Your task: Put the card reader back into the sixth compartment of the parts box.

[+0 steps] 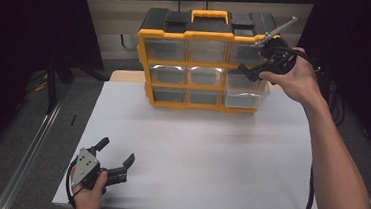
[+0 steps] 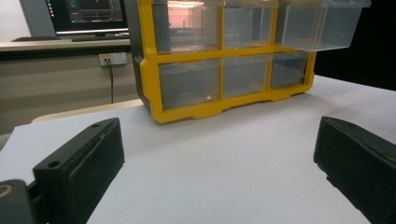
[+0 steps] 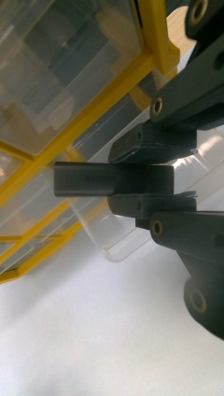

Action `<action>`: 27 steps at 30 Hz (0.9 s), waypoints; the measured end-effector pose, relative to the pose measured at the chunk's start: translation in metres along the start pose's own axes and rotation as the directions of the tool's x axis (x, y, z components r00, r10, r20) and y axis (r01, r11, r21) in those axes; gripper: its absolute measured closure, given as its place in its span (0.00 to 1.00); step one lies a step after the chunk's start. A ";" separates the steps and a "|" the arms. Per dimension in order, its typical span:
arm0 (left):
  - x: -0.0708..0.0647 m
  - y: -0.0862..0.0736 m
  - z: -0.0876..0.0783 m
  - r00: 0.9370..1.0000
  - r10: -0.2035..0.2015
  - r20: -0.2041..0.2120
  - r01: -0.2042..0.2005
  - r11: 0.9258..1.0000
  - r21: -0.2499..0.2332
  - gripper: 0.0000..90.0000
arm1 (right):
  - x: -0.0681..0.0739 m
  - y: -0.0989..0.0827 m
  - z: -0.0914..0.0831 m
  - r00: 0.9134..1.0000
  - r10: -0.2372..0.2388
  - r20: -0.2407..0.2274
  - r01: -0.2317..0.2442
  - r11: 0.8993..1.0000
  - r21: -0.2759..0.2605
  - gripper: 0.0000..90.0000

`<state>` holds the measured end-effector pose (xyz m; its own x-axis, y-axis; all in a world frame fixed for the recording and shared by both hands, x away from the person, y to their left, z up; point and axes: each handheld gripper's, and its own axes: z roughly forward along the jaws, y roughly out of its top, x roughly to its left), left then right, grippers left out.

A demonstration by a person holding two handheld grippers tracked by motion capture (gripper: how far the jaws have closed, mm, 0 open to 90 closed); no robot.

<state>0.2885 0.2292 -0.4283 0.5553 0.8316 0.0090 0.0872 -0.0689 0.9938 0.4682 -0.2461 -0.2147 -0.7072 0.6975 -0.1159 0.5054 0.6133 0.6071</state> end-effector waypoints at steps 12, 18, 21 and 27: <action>0.000 0.000 0.000 1.000 -0.001 0.000 0.001 1.000 0.000 0.02 | -0.013 0.001 0.017 1.000 0.017 0.000 -0.017 0.992 0.125 0.82; 0.000 0.000 0.000 1.000 -0.001 -0.001 0.001 1.000 0.003 0.02 | -0.014 0.001 0.021 1.000 0.019 -0.005 -0.018 0.988 0.155 0.82; 0.000 0.000 0.000 1.000 0.002 0.000 -0.002 1.000 0.003 0.02 | -0.016 0.000 0.024 0.999 0.033 -0.017 -0.030 0.986 0.162 0.82; 0.000 0.000 0.000 1.000 0.001 0.002 -0.001 1.000 0.005 0.02 | -0.020 -0.002 0.035 0.999 0.039 -0.029 -0.033 0.981 0.193 0.82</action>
<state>0.2887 0.2293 -0.4288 0.5573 0.8303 0.0095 0.0910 -0.0724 0.9932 0.4985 -0.2488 -0.2409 -0.7010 0.7098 -0.0695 0.6140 0.6501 0.4476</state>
